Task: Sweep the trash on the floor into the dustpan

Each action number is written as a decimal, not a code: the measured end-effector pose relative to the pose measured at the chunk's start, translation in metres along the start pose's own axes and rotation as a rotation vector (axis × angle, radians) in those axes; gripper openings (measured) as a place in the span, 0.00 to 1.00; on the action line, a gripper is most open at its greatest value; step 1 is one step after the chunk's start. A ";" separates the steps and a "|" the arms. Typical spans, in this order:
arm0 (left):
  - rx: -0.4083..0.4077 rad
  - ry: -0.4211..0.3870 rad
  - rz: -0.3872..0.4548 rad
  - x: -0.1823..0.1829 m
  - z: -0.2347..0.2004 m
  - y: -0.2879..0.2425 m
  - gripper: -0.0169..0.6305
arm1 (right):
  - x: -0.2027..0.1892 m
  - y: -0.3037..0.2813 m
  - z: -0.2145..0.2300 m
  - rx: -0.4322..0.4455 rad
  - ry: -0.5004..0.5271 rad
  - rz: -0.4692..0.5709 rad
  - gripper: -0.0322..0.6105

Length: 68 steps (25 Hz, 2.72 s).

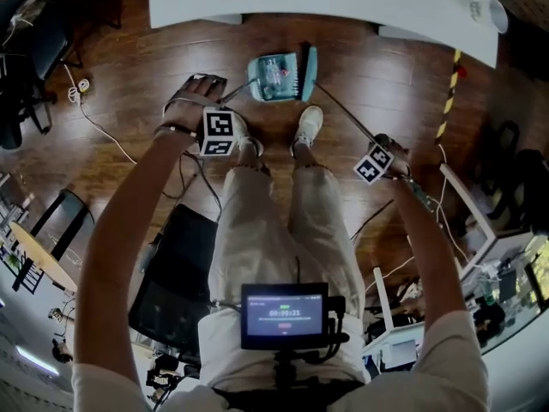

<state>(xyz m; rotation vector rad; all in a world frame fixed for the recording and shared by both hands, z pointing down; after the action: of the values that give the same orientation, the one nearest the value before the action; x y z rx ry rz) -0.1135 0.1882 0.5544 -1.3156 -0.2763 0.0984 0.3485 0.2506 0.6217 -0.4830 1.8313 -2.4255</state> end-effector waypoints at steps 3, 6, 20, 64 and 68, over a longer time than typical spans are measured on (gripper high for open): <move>0.011 0.033 -0.033 -0.004 0.003 0.007 0.53 | -0.015 0.008 -0.013 0.049 -0.110 0.021 0.22; 0.045 0.055 -0.068 -0.007 0.001 0.019 0.57 | -0.029 0.016 -0.027 0.106 -0.226 0.047 0.22; 0.202 0.611 -0.101 -0.017 -0.008 0.155 0.60 | -0.076 0.063 -0.074 0.415 -0.690 0.196 0.22; -0.203 2.137 -0.015 -0.115 0.202 0.228 0.60 | -0.053 0.083 -0.139 0.827 -1.579 0.598 0.22; -0.337 2.116 0.104 -0.096 0.190 0.220 0.60 | -0.037 0.097 -0.130 0.829 -1.602 0.643 0.22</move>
<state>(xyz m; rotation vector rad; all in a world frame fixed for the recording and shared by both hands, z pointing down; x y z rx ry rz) -0.2354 0.4007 0.3716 -1.1234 1.6093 -1.2417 0.3331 0.3514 0.4908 -1.0135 0.1883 -1.2217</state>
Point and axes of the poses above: the fingertips, and each gripper's own axes: y backward along the fingers, z to its right, x out of its top, the point moved 2 cm from there along y, backward along the fingers, and after that the axes turned 13 degrees about x, right-handed, at the moved point
